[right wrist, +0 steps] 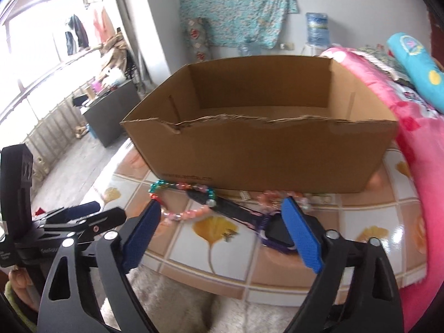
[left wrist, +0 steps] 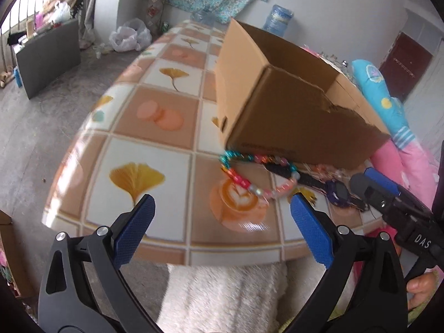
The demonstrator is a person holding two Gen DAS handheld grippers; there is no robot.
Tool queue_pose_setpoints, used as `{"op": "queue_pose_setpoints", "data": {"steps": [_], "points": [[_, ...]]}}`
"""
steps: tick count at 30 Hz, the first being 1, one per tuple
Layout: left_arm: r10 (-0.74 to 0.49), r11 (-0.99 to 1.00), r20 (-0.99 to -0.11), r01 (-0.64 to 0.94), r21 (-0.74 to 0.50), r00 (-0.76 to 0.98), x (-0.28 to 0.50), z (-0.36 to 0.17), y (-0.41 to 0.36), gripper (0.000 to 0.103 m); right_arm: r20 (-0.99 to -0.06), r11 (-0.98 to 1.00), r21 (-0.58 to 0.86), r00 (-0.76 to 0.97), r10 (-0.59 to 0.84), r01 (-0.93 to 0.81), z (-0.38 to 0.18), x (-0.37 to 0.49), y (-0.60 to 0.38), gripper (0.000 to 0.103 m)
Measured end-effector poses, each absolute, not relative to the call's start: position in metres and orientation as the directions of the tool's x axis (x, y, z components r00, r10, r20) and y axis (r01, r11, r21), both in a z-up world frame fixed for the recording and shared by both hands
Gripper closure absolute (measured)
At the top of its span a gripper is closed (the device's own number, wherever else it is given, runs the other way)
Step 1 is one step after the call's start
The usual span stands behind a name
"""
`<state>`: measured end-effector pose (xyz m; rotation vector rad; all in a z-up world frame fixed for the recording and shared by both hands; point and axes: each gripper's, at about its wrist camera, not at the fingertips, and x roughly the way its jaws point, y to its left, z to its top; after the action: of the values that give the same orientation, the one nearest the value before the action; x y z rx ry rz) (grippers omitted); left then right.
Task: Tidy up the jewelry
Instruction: 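Reach the left tool to the multicolour bead bracelet and close on it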
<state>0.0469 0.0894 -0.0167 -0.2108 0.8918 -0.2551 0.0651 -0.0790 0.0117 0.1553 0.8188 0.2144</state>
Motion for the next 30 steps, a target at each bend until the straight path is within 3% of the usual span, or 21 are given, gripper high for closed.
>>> {"op": "queue_pose_setpoints", "data": {"steps": [7,9,11,12,15,18,27,30], "points": [[-0.301,0.954,-0.714,0.205,-0.220,0.633,0.067,-0.013,0.075,0.011,-0.755,0.954,0.261,0.584,0.297,-0.148,-0.011,0.092,-0.068,0.061],[-0.310,0.950,-0.724,0.227,-0.214,0.616,0.075,-0.017,0.071,0.032,-0.769,0.955,0.257,0.567,0.296,-0.149,-0.018,0.098,-0.064,0.068],[-0.313,0.948,-0.747,0.234,-0.214,0.586,0.085,-0.025,0.067,0.041,-0.777,0.956,0.248,0.557,0.292,-0.156,-0.021,0.103,-0.064,0.078],[-0.320,0.946,-0.752,0.236,-0.221,0.577,0.088,-0.028,0.067,0.049,-0.784,0.958,0.237,0.552,0.286,-0.160,-0.023,0.106,-0.061,0.079],[-0.328,0.942,-0.766,0.246,-0.227,0.552,0.099,-0.037,0.064,0.055,-0.798,0.961,0.216,0.537,0.275,-0.171,-0.029,0.113,-0.057,0.082],[-0.303,0.947,-0.772,0.271,-0.176,0.558,0.102,-0.039,0.055,0.067,-0.810,0.964,0.198,0.523,0.264,-0.180,-0.034,0.121,-0.052,0.086],[-0.176,0.945,-0.784,0.324,0.035,0.596,0.097,-0.043,0.029,0.086,-0.821,0.968,0.076,0.535,0.198,-0.241,-0.035,0.128,-0.028,0.093],[-0.164,0.947,-0.780,0.317,0.046,0.604,0.096,-0.043,0.027,0.094,-0.816,0.966,0.090,0.538,0.211,-0.242,-0.033,0.128,-0.031,0.093]]}}
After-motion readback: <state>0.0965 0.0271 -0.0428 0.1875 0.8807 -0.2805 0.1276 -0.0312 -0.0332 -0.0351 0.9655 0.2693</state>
